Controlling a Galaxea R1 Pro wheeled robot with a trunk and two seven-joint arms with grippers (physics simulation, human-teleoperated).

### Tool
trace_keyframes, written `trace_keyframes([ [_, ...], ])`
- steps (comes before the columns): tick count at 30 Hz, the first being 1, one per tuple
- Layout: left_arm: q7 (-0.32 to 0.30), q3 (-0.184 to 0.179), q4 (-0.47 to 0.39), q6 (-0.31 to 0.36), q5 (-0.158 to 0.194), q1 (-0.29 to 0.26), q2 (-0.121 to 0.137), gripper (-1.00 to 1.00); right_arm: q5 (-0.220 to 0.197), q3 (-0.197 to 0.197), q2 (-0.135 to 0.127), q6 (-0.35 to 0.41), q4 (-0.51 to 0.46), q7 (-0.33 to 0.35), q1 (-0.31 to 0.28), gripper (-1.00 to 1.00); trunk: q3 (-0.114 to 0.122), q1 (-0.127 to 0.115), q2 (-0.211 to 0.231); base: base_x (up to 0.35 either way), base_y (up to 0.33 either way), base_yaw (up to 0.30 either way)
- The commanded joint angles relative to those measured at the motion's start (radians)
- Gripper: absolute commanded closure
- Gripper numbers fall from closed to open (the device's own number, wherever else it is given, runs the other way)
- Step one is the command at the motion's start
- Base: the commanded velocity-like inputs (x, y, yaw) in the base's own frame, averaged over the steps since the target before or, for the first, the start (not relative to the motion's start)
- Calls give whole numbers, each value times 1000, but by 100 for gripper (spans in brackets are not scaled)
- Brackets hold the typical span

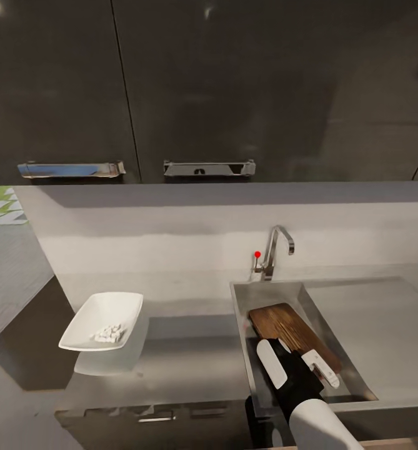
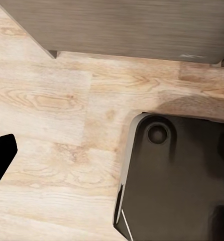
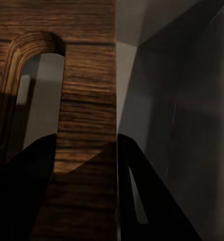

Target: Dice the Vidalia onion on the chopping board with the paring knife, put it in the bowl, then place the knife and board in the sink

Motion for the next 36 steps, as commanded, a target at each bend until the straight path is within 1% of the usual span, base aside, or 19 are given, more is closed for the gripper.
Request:
trace_keyframes([
  [1, 1, -2, -2, -1, 6, 0, 0, -100, -4, 0, 0, -7, -1, -1, -1, 100, -2, 1, -2, 0, 0, 0],
  [8, 1, -2, -1, -1, 6, 0, 0, -100, -5, -1, 0, -6, -1, -1, -1, 100, -2, 1, -2, 0, 0, 0],
  [9, 1, -2, -1, -1, 6, 0, 0, -100, -5, -1, 0, -6, -2, -1, -1, -100, -2, 1, -2, 0, 0, 0],
  [18, 1, -2, -1, -1, 6, 0, 0, -100, -3, -1, 0, -7, -23, -6, -1, -100, -2, 1, -2, 0, 0, 0],
  [20, 1, -2, -1, -1, 6, 0, 0, -100, -2, 0, 0, -4, -73, -9, -1, -100, -2, 1, -2, 0, 0, 0],
  [21, 0, -2, -1, -1, 6, 0, 0, -100, 2, 8, 0, 2, -137, -13, -1, -100, -2, 1, -2, 0, 0, 0],
  [22, 0, -2, -1, -1, 6, 0, 0, -100, 10, 36, 0, 20, -223, -29, -1, -100, -2, 1, -2, 0, 0, 0],
  [24, 0, -2, -1, -1, 6, 0, 0, -100, 17, 105, 0, 80, -344, -71, -1, -100, -2, 1, -2, 0, 0, 0],
  [25, 0, -2, -1, -1, 6, 0, 0, -100, 20, 164, 0, 138, -426, -107, -1, -100, -2, 1, -2, 0, 0, 0],
  [26, 0, -2, -1, -1, 6, 0, 0, -100, 21, 202, 0, 173, -475, -126, -1, -100, -2, 1, -2, 0, 0, 0],
  [27, 0, -2, -2, -1, 6, 0, 0, -100, 22, 253, 0, 216, -539, -142, -1, -100, -2, 1, -2, 0, 0, 0],
  [28, 0, -2, -2, -1, 6, 0, 0, -100, 21, 286, 0, 241, -571, -147, -1, -100, -2, 1, -2, 0, 0, 0],
  [29, 0, -2, -2, -1, 6, 0, 0, -100, 21, 340, 0, 272, -602, -151, -1, -100, -2, 1, -2, 0, 0, 0],
  [31, 0, -2, -2, -1, 6, 0, 0, -100, 21, 475, 0, 302, -627, -150, 0, -100, -2, 1, -2, -106, 0, 0],
  [33, -1, -2, -2, -2, 6, 0, 0, -100, 20, 572, 0, 304, -638, -132, 1, -100, -2, 1, -2, -243, 0, 0],
  [34, -1, -2, -2, -2, 6, 0, 0, -100, 11, 668, -54, 305, -668, -92, 1, -100, -2, 1, -2, -306, 0, 0],
  [35, -1, -2, -2, -2, 6, 0, 0, -100, 2, 698, -83, 304, -683, -73, 2, -100, -2, 1, -2, -317, 0, 0],
  [36, -1, -2, -2, -2, 6, 0, 0, -100, -12, 718, -108, 303, -695, -57, 2, -100, -2, 1, -2, -324, 0, 0],
])
